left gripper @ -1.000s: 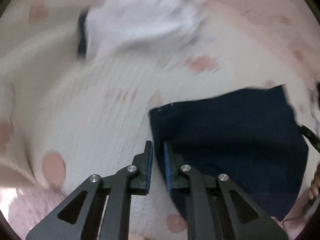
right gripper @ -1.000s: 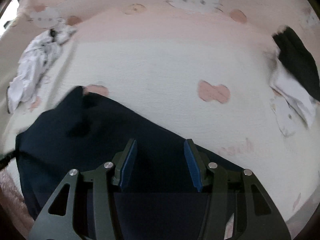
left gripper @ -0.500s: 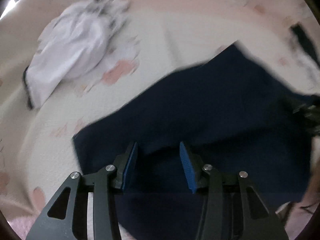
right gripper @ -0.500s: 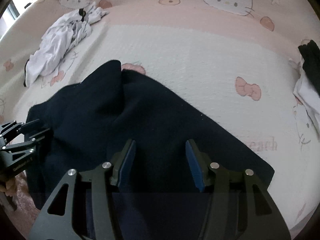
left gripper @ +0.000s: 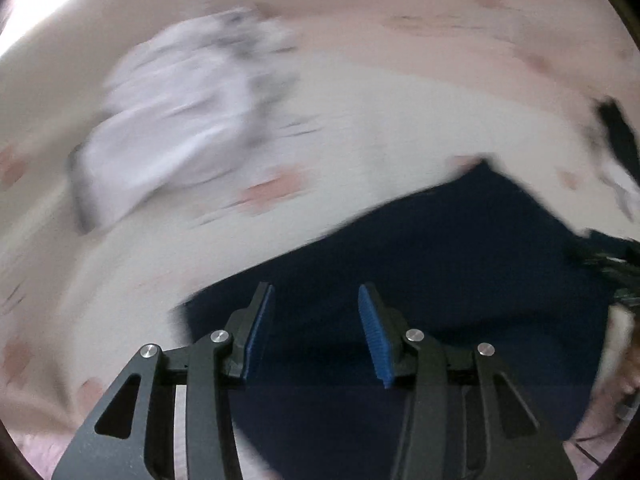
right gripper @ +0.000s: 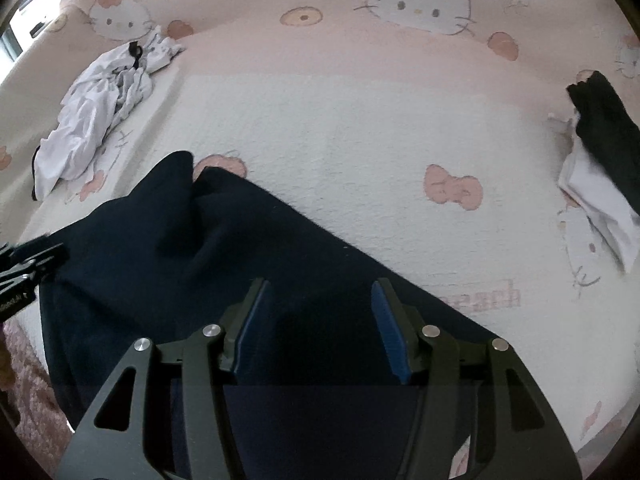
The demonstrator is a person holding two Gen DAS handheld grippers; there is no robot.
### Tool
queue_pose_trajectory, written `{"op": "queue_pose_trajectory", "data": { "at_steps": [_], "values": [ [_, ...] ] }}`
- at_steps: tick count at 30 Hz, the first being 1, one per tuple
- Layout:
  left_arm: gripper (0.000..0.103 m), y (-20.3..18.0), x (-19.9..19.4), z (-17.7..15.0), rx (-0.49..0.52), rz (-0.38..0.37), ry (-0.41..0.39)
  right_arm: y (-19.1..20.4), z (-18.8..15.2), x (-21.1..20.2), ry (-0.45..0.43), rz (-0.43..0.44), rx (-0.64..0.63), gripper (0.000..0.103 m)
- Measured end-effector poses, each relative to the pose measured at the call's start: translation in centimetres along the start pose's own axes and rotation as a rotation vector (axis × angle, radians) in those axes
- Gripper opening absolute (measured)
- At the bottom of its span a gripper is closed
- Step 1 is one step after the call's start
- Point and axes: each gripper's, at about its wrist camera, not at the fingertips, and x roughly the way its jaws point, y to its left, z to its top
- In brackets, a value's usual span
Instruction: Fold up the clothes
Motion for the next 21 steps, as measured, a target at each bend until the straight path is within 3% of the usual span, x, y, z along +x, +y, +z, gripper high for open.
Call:
{"op": "queue_pose_trajectory", "data": {
  "at_steps": [4,6,12,16,21],
  "values": [
    [0.047,-2.7,0.6,1.7,0.091,-0.113,-0.039,0.3,0.3,-0.2,-0.019,-0.028,-0.029,0.055],
    [0.05,-4.0,1.0,2.5,0.136,-0.17,-0.059,-0.3,0.9,-0.2,-0.031,-0.021,-0.02,0.063],
    [0.051,-4.8,1.6,3.9,0.168,-0.17,-0.07,-1.5,3.4,1.5,-0.004,0.049,-0.052,0.07],
    [0.01,-5.2,1.9,4.0,0.182,-0.159,-0.07,-0.7,3.7,3.7,0.074,0.061,-0.104,0.07],
    [0.006,-3.2,1.6,4.7,0.132,-0.128,-0.067,-0.8,4.2,3.5,0.058,0.079,-0.093,0.07]
  ]
}}
